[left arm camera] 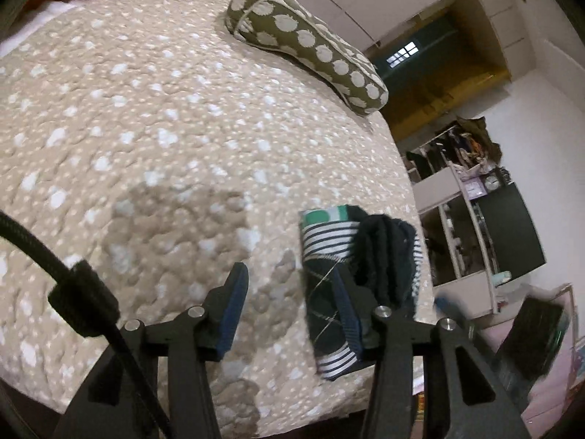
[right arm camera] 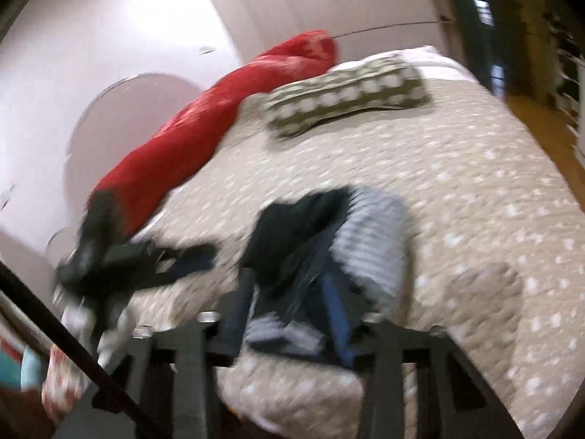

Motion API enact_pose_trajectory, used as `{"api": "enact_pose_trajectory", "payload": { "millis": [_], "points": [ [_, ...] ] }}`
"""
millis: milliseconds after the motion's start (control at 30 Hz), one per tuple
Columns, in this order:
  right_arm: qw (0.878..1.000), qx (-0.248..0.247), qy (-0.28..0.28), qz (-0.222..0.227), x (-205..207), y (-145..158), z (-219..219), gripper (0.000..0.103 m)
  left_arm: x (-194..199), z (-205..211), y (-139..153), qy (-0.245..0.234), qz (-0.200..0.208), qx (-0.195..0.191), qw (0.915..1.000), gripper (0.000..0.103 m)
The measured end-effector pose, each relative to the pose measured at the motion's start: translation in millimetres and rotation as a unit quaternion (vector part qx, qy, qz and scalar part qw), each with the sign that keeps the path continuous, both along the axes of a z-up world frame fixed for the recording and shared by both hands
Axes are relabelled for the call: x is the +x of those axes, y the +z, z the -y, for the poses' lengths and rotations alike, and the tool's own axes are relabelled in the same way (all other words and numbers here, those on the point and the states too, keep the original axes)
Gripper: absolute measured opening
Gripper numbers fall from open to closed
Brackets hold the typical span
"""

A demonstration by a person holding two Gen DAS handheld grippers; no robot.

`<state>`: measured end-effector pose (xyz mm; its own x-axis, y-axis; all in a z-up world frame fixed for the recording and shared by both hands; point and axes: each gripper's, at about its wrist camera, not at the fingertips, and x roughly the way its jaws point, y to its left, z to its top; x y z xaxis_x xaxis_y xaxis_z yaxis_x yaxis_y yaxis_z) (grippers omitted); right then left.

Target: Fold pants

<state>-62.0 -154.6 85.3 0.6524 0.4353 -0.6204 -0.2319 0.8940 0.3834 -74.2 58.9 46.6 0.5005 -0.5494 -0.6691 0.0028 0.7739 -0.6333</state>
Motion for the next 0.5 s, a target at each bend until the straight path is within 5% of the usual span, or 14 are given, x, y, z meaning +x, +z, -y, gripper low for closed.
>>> {"api": "enact_pose_trajectory", "payload": {
  "millis": [300,400,500],
  "points": [
    [0.995,-0.016,0.044,-0.093,77.0,-47.1,-69.0,0.026,-16.4,-8.7,10.4,0.014,0.02,0.036,0.999,0.051],
    [0.995,-0.012,0.049,-0.085,73.0,-50.2,-69.6,0.03,-19.1,-13.1,6.7,0.019,0.016,0.035,0.9991,0.051],
    [0.995,0.045,0.06,-0.069,56.9,-30.7,-44.3,0.033,-18.6,-14.2,2.7,0.02,0.009,0.032,0.9992,0.051]
  ]
}}
